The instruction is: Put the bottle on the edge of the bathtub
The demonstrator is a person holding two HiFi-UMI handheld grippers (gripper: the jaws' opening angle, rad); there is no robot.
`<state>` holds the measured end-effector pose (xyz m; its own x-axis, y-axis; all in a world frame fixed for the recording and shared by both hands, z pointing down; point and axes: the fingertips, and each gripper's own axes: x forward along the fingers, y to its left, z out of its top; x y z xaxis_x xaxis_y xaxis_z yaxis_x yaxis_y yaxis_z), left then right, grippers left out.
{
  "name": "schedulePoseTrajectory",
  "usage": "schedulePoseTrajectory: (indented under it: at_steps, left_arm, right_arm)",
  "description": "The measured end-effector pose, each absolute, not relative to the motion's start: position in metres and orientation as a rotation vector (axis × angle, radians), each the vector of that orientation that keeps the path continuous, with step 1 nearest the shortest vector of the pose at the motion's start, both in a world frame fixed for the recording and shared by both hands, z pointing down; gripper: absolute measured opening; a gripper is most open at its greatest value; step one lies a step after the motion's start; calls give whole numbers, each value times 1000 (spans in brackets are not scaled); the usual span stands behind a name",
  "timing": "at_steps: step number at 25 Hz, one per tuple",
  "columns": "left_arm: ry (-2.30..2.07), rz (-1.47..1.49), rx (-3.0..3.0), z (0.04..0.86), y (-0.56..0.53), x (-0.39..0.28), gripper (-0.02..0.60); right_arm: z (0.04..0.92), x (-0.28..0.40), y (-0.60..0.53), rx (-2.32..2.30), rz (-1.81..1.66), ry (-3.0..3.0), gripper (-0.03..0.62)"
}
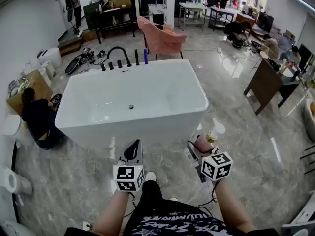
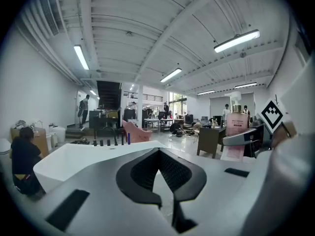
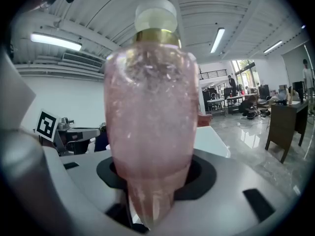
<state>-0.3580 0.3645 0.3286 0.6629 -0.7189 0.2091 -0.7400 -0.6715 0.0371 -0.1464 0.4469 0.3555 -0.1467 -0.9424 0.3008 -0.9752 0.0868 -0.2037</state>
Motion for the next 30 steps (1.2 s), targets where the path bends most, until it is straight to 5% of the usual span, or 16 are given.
schedulePoseTrajectory:
  at_steps: [15, 30]
  left_arm:
    - [-1203, 305, 2744, 339, 359, -340, 15]
    - [-1163, 334, 2699, 384, 153, -219, 15]
  right_arm:
    - [369, -122, 451, 1984, 561, -2233, 222]
    - [394, 6, 260, 2015, 602, -2144, 222]
